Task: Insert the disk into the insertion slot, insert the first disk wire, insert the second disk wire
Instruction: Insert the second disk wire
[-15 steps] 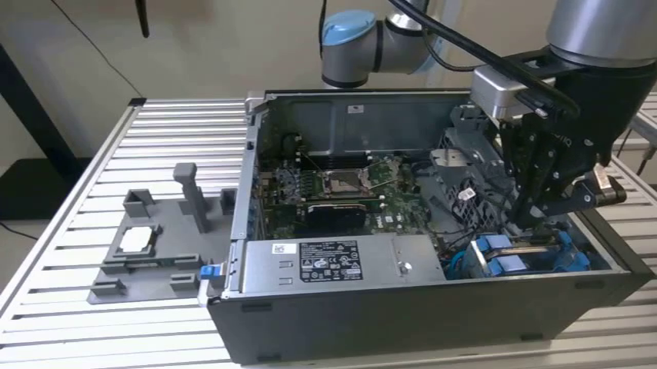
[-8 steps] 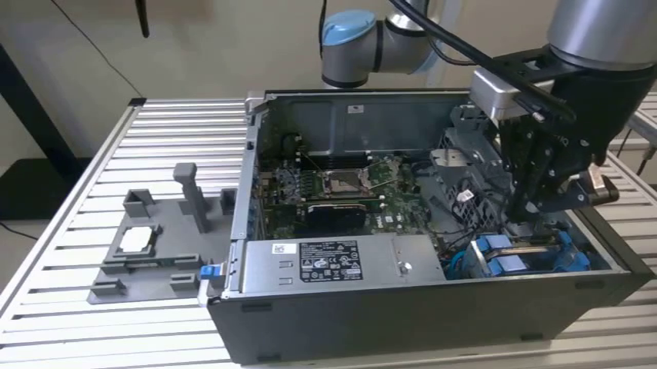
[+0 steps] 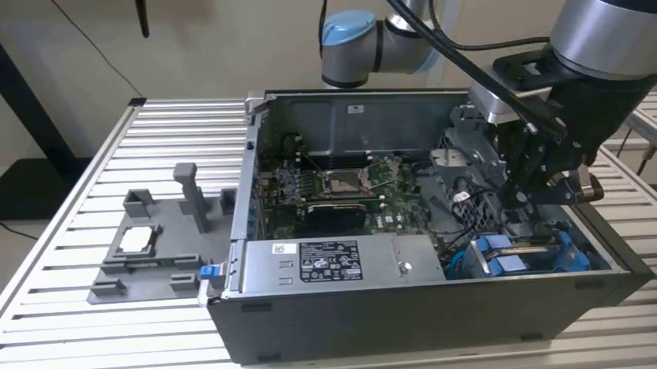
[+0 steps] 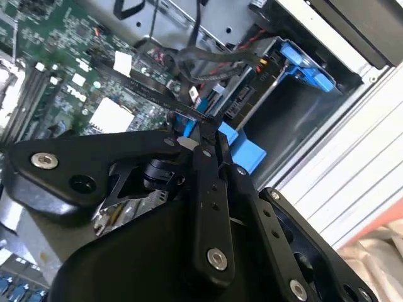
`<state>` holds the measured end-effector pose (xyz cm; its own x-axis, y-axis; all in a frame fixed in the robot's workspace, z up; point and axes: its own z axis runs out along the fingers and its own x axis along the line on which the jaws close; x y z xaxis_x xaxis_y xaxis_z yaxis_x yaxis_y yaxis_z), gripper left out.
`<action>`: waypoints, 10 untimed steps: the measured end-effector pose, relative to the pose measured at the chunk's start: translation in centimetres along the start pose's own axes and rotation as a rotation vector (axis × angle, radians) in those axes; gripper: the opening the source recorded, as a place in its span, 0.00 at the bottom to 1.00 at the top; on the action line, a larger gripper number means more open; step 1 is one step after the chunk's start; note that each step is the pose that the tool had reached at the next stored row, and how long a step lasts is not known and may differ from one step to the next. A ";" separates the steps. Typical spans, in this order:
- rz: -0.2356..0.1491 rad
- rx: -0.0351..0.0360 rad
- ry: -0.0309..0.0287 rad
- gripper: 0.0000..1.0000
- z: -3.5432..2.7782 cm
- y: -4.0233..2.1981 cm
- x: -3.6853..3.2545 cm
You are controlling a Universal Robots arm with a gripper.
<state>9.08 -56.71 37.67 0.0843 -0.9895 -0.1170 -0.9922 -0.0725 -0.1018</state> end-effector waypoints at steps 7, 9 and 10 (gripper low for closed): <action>0.003 -0.0208 -0.0070 0.16 0.10 -1.13 0.66; 0.005 -0.0355 -0.0081 0.16 0.14 -1.59 0.80; 0.006 -0.0427 -0.0085 0.16 0.16 -1.77 0.89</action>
<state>10.93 -57.44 37.58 0.0788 -0.9889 -0.1259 -0.9957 -0.0718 -0.0587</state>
